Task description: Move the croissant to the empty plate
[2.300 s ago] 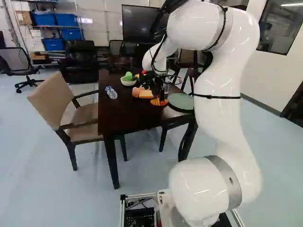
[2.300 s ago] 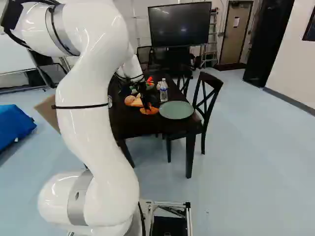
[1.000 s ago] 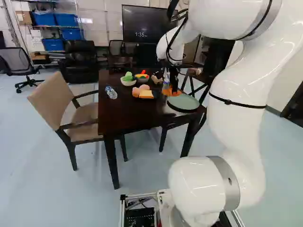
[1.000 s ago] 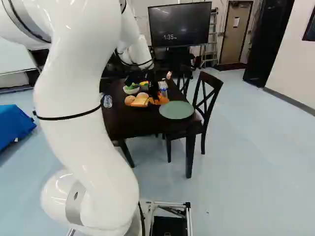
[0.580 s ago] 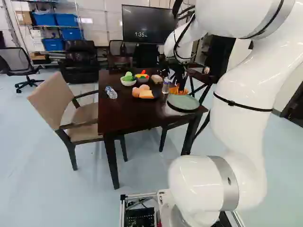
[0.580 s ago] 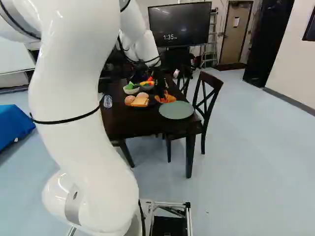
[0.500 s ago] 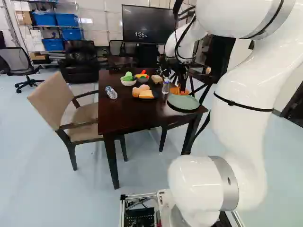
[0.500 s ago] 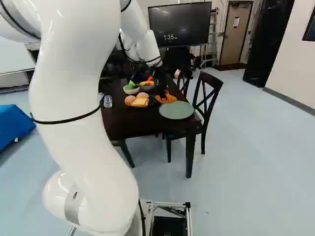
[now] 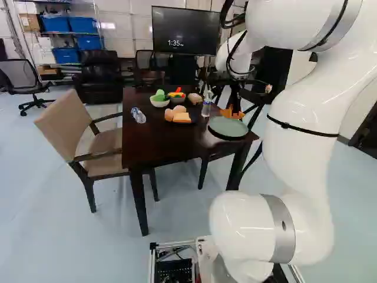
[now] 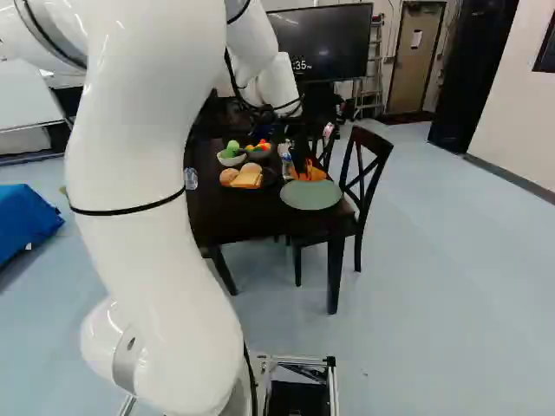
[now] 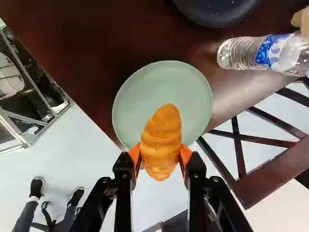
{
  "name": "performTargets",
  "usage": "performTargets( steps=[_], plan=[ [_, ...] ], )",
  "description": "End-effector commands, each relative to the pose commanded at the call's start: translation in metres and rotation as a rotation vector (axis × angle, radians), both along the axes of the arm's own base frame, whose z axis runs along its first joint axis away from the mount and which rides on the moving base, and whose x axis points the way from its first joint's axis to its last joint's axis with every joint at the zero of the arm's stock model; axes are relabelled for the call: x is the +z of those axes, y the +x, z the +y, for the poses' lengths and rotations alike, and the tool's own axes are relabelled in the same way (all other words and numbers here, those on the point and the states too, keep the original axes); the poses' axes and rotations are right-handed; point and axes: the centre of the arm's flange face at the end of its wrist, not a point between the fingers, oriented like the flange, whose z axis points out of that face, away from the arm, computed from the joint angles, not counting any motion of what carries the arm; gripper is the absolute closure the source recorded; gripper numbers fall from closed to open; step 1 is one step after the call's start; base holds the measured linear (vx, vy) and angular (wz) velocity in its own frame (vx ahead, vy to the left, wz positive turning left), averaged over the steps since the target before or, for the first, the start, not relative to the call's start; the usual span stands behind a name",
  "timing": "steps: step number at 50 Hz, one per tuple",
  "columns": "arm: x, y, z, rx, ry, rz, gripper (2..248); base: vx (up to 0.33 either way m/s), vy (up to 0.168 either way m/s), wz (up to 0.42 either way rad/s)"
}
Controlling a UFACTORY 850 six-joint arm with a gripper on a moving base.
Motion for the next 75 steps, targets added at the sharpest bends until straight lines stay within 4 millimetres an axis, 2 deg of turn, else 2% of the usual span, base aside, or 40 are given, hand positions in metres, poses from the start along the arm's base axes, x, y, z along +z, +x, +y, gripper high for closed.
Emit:
performTargets(
  steps=[15,64,68,69,73,74,75],
  plan=[
    [-0.008,0.014,-0.023,-0.031,0.001,0.004,135,0.000,0.000,0.000],
    [-0.079,0.037,-0.029,-0.031,0.030,0.111,135,0.000,0.000,0.000],
    [-0.079,0.037,-0.029,-0.031,0.030,0.111,135,0.000,0.000,0.000],
    [-0.079,0.037,-0.029,-0.031,0.030,0.111,117,0.000,0.000,0.000],
    [-0.079,0.037,-0.029,-0.031,0.030,0.111,117,0.000,0.000,0.000],
    [-0.079,0.037,-0.029,-0.031,0.030,0.111,85,0.000,0.000,0.000],
    [-0.079,0.037,-0.029,-0.031,0.030,0.111,85,0.000,0.000,0.000]
  ],
)
